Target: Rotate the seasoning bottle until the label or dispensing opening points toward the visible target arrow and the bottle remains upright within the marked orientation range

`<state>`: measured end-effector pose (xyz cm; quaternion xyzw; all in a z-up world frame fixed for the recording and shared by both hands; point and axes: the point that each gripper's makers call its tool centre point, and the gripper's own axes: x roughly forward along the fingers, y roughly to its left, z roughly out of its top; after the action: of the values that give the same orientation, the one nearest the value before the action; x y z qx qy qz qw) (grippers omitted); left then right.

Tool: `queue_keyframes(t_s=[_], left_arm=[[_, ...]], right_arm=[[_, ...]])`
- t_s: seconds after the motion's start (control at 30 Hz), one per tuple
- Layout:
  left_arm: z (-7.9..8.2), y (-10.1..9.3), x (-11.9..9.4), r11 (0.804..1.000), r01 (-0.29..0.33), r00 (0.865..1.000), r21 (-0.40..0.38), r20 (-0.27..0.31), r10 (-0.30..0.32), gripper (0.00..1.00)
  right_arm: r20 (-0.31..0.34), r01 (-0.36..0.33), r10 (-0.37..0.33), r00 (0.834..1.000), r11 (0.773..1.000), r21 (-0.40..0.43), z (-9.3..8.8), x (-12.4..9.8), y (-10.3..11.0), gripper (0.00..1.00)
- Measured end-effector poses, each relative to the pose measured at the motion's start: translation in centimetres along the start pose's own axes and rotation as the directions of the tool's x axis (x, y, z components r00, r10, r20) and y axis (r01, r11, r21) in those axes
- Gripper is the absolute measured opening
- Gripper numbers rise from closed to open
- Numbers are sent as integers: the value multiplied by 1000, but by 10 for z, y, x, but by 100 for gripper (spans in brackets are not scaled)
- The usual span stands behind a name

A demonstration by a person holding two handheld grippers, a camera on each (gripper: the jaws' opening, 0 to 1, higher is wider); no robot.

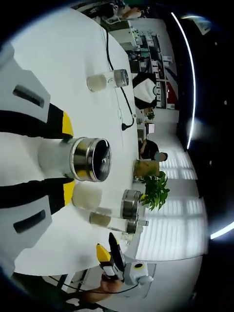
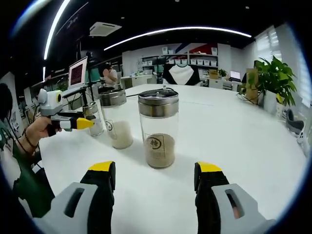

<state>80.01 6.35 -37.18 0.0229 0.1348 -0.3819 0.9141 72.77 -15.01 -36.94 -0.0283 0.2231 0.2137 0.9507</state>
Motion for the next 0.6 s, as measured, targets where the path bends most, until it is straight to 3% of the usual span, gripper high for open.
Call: queue_keyframes(t_s=[0.6], left_arm=[[-1,-3,1,991,124,992,58,-40,-122,33]], right_arm=[[-2,2,-2,1000,1000,3,0,1,1,66]])
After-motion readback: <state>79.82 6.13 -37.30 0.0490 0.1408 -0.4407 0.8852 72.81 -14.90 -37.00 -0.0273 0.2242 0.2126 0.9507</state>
